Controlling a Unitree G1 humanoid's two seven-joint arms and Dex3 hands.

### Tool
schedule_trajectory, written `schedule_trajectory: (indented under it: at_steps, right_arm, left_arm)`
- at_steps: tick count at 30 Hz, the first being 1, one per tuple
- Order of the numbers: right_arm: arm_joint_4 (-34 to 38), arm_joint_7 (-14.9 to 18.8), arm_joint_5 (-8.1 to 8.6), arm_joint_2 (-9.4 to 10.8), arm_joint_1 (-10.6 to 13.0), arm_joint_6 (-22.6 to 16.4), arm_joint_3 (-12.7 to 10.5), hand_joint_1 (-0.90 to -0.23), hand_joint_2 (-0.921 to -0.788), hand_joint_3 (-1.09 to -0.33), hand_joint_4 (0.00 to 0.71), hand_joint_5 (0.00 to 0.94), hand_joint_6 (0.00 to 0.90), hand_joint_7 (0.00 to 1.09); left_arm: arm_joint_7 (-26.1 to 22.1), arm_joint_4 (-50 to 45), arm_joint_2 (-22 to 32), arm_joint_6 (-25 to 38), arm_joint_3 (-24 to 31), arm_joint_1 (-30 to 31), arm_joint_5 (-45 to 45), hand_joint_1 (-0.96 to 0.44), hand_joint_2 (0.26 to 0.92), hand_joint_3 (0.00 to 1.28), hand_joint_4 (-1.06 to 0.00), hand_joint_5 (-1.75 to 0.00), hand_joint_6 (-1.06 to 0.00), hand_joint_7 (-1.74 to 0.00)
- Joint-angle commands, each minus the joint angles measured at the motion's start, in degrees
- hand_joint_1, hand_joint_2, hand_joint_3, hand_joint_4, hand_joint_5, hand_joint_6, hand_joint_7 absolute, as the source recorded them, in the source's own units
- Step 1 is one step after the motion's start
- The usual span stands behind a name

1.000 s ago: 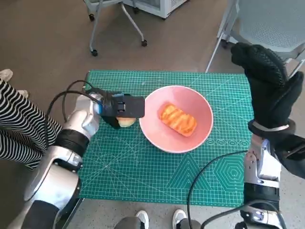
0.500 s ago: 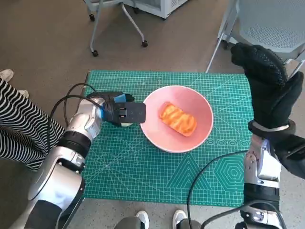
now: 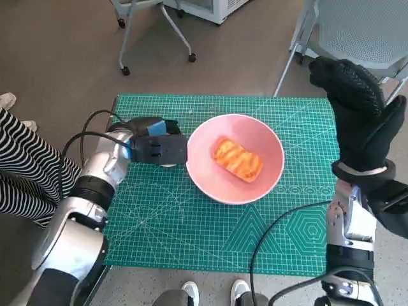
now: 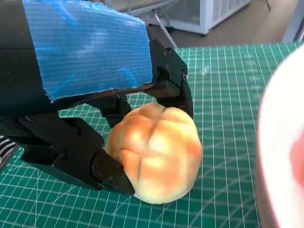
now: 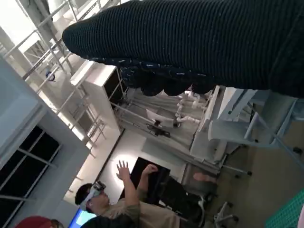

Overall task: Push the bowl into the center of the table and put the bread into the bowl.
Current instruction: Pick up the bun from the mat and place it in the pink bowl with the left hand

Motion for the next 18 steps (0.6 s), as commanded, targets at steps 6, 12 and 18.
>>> schedule_trajectory:
  at_steps: [6, 12, 18]
  right_arm:
    - [0.05, 0.08, 0.14, -0.08, 1.33, 0.94, -0.1, -0.678, -0.921, -0.681, 0.129, 0.0, -0.001, 0.61]
    - [-0.14, 0.15, 0.37, -0.23, 1.25, 1.25, -0.22, -0.679, -0.921, -0.681, 0.126, 0.0, -0.001, 0.6]
    - [-0.02, 0.12, 0.33, -0.16, 1.06, 1.24, -0.19, -0.677, -0.921, -0.682, 0.124, 0.0, -0.001, 0.6]
  left_arm:
    - [-0.32, -13.13, 5.54, 1.64, 6.16, 0.07, -3.56, 0.0, 0.91, 0.04, -0.78, -1.11, -0.63, -1.12]
    - [-0.03, -28.17, 7.54, 3.59, 10.98, 3.56, -5.88, 0.0, 0.906, 0.04, -0.8, -1.08, -0.65, -1.1]
    - [-0.1, -44.6, 6.71, 6.24, 13.41, 7.45, -5.86, 0.0, 0.899, 0.03, -0.82, -1.03, -0.68, -1.11]
